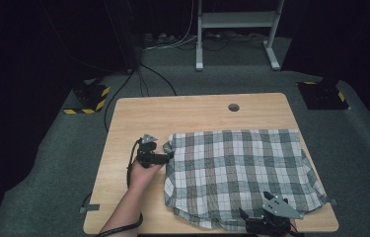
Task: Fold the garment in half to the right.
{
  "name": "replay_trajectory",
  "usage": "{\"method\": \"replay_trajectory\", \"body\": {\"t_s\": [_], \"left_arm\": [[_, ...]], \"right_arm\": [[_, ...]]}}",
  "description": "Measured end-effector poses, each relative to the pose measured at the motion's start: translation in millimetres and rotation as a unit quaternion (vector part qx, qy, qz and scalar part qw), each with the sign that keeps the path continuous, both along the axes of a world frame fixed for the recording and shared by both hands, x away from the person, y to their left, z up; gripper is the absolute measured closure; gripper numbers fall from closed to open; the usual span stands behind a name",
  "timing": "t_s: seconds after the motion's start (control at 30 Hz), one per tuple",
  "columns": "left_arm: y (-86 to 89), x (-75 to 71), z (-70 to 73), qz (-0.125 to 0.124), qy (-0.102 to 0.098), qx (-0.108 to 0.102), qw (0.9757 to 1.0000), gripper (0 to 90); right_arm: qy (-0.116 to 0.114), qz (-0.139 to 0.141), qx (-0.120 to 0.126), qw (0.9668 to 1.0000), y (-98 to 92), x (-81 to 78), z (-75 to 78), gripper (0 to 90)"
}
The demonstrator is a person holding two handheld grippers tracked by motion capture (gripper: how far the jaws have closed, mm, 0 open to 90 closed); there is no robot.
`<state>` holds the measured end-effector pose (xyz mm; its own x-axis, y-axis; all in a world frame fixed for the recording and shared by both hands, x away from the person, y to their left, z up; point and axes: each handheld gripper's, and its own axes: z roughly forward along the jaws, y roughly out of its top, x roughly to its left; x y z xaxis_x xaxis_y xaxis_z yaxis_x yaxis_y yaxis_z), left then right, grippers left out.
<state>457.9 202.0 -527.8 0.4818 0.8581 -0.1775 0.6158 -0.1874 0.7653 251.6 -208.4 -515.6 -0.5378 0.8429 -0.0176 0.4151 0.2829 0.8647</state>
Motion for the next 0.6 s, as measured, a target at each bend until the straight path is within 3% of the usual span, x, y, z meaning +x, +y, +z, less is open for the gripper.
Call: {"method": "replay_trajectory", "body": {"t_s": [0.33, 0.6], "left_arm": [[-7.9, 19.1, -5.9, 0.013, 0.005, -0.010, 0.9998, 12.6], [-12.4, 33.6, -9.2, 0.027, 0.004, -0.020, 0.9994, 23.8]], "right_arm": [[0.007, 0.013, 0.000, 0.9999, 12.8, -3.0, -6.0, 0.0], [0.015, 0.024, -0.001, 0.9996, 23.0, -5.3, -10.6, 0.0]]}}
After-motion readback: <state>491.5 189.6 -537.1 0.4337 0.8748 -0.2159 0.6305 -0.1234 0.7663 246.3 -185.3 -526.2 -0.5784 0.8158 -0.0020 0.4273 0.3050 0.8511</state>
